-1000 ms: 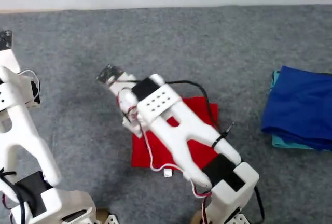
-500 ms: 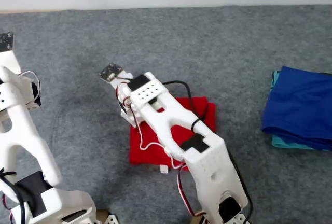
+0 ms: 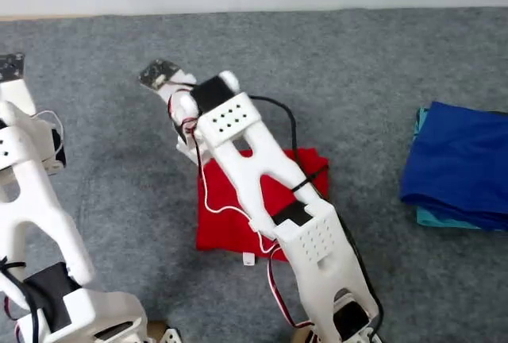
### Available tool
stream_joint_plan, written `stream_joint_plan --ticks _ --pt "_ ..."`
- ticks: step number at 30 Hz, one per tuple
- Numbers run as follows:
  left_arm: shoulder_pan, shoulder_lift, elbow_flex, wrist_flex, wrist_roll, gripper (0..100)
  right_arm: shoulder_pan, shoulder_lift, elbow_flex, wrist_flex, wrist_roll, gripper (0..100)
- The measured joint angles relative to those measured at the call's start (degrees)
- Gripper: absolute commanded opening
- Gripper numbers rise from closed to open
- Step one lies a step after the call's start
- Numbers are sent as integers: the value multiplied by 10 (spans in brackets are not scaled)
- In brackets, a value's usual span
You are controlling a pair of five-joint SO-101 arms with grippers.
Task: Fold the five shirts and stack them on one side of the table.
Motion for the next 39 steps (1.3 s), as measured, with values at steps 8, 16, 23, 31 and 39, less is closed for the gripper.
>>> stream_joint_plan --ticks 8,16,23,31,39 --pt "16 -92 0 22 0 2 61 -77 58 1 -33 9" --pt "69 -182 19 49 0 2 169 -239 242 3 -106 9" --pt "69 -215 61 51 0 2 262 -345 430 3 -130 10" --pt "69 -256 105 52 0 2 306 -368 545 -56 -109 113" --pt "69 -289 111 52 0 2 303 -368 581 -139 -105 180"
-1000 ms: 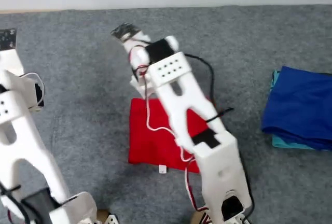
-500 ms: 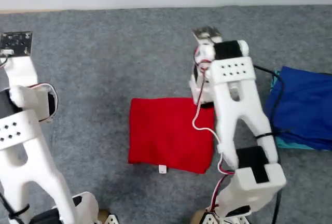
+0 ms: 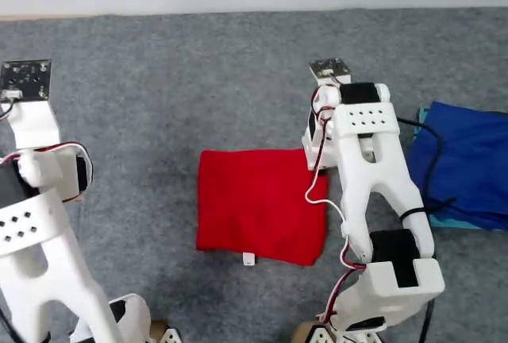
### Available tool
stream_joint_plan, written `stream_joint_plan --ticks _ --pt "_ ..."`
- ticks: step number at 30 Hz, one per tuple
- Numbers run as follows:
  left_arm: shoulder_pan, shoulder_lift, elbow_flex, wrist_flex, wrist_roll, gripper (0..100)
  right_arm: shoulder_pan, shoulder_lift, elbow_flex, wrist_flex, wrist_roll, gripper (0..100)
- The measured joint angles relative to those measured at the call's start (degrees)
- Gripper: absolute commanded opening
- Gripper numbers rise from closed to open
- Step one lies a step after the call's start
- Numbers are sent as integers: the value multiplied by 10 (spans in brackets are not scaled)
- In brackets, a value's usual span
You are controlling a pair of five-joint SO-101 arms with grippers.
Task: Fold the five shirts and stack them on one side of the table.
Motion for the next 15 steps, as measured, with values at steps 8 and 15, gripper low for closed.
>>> stream_joint_plan --ticks 8,15 --pt "4 0 2 0 0 2 0 1 50 -74 2 180" --pt "4 -1 40 0 0 2 1 76 47 -113 2 89"
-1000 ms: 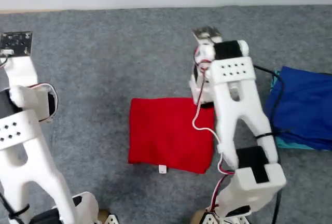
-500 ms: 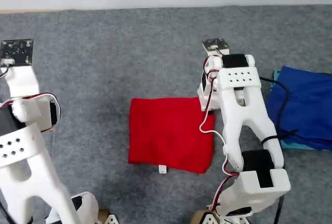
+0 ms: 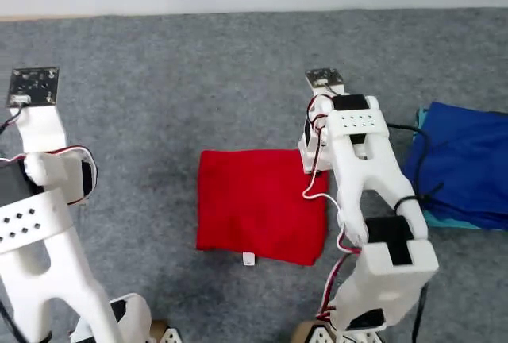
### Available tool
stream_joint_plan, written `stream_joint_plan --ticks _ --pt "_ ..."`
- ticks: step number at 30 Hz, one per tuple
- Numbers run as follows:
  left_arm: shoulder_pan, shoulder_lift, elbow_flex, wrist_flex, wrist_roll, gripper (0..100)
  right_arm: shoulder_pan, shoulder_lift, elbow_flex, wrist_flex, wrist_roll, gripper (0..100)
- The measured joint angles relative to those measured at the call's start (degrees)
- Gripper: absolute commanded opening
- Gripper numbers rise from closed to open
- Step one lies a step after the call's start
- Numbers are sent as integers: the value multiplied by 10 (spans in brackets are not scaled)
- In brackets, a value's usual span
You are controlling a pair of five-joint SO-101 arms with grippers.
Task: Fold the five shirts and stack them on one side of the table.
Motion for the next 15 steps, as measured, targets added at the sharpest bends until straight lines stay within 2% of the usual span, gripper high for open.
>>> stream_joint_plan --ticks 3,15 --pt "0 0 6 0 0 2 0 22 -20 0 3 8" --pt "0 0 7 -1 0 2 -2 30 -129 16 24 10"
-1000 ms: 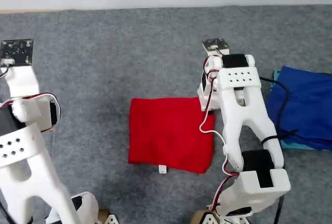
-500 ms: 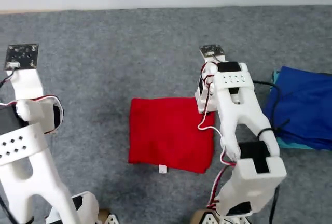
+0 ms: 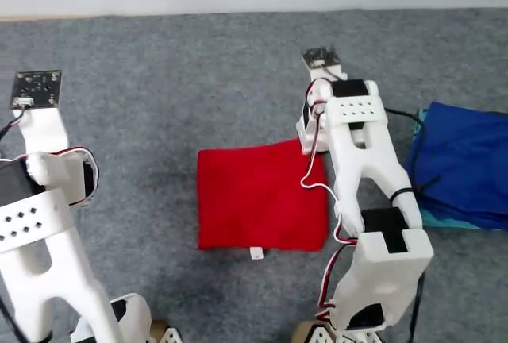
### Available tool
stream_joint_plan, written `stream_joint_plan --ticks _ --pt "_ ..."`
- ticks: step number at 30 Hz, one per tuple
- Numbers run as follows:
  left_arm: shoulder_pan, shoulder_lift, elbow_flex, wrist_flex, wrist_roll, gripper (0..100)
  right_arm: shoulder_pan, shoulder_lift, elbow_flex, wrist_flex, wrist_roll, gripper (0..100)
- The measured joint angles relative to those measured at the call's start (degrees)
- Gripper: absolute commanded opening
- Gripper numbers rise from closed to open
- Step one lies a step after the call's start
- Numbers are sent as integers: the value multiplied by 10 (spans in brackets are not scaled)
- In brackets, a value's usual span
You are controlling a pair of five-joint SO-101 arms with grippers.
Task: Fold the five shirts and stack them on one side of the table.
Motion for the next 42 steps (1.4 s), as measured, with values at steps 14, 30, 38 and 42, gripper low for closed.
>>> stream_joint_plan --ticks 14,30,38,42 --pt "0 0 0 -4 0 2 -9 38 -35 40 58 207" --pt "0 0 0 -10 0 2 -11 4 -55 149 7 209" --pt "0 -1 0 -15 0 2 -39 4 61 73 -47 209" --pt "0 -1 0 -15 0 2 -37 4 113 15 -54 209"
